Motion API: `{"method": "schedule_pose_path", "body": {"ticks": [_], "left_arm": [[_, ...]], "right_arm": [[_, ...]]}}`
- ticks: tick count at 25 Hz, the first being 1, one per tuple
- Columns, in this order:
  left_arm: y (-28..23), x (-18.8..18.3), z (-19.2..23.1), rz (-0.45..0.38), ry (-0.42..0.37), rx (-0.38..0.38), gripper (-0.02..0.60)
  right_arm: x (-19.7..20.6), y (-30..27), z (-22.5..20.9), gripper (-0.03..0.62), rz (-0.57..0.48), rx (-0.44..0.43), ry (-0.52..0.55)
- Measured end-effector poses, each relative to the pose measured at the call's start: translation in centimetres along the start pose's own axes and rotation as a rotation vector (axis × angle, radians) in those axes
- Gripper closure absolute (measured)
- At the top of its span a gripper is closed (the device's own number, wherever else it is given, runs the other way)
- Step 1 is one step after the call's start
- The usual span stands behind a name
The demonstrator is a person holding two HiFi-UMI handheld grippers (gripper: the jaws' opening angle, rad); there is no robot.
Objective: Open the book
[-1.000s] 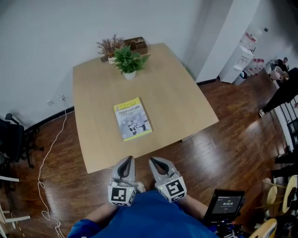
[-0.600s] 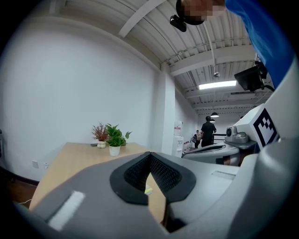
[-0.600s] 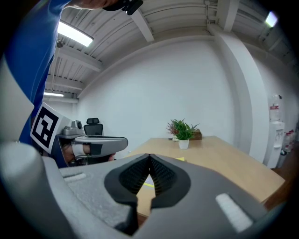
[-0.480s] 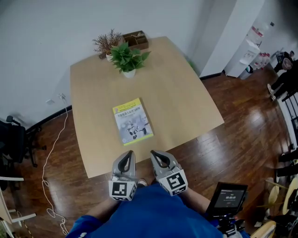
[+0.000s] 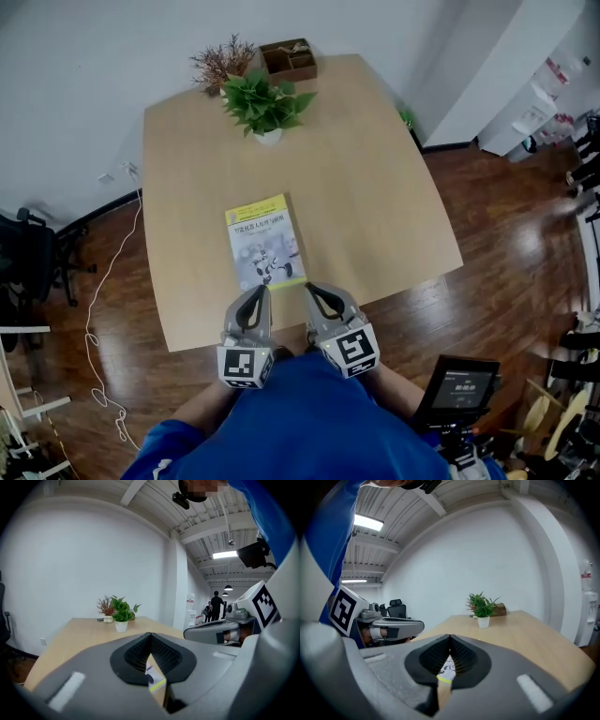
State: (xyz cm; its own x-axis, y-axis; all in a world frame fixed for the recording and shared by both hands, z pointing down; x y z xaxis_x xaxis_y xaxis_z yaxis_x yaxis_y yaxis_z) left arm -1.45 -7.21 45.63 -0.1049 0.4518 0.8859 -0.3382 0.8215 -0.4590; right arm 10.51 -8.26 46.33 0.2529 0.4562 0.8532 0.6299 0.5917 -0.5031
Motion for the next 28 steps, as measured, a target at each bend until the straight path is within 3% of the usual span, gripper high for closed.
{"method": "schedule_pose_path", "body": {"ticks": [13,23,28], "left_arm": [[-6.6,0.5,0.0,0.121,0.009,-0.096,0.575],[-9.9,3.8,0.7,0.226,0.008,-0.060,0.575],[-10.9,4.4,1.2,0.253,-0.005,-0.040,0.575]], "right_arm": [[2.4,-5.0,-6.5,0.592,0.101,-0.111,-0.075],[5.6,-9.0,-8.6,0.591,0.218,-0.132,-0.193],[7.5,-11.1,-8.2,0.591,0.307,-0.190,-0.241]]}}
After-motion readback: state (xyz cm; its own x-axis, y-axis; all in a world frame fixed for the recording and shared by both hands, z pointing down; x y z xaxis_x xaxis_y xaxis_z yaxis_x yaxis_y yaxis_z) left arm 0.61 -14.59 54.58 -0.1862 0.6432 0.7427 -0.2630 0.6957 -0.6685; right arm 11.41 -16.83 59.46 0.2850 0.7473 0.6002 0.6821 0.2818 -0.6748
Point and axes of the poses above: the fingertips, and each gripper's own axes: y backward along the fingers, z to its left, x out of its underside, the point moved 3 cm from there along y, backward along the fingers, and after that the axes turned 14 degrees about z, right-handed, at the moved point
